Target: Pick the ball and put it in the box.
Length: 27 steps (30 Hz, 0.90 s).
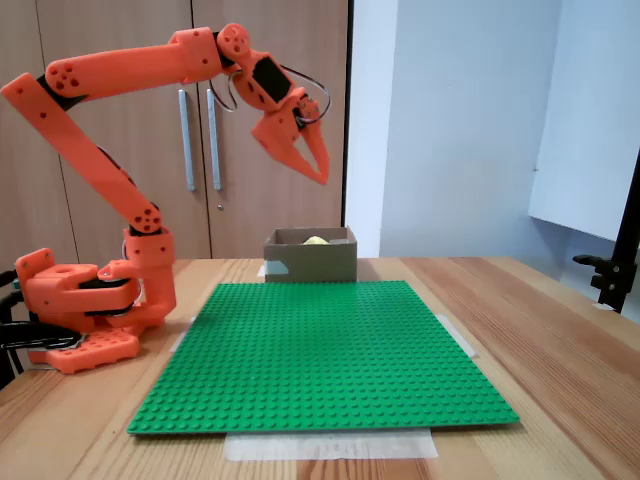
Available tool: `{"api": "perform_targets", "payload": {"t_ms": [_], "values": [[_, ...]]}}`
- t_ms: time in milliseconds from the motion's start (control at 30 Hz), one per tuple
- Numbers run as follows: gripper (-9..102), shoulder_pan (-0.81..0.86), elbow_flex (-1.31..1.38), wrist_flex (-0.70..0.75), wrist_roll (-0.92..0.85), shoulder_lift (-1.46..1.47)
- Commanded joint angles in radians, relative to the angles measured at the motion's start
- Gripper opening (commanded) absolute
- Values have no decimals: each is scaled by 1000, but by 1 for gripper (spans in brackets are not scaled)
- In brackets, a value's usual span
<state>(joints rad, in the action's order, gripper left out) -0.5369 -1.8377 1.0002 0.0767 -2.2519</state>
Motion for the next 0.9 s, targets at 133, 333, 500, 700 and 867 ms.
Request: {"api": "perform_targets", "payload": {"t_ms": [133,333,500,700,867], "values": [[-1,117,-23,0,3,-103],[-1,195,-40,9,8,-126],[-1,242,-71,9,15,-147],[-1,301,-152,-32,25,-196],[-1,344,-238,-71,20,-259]]}}
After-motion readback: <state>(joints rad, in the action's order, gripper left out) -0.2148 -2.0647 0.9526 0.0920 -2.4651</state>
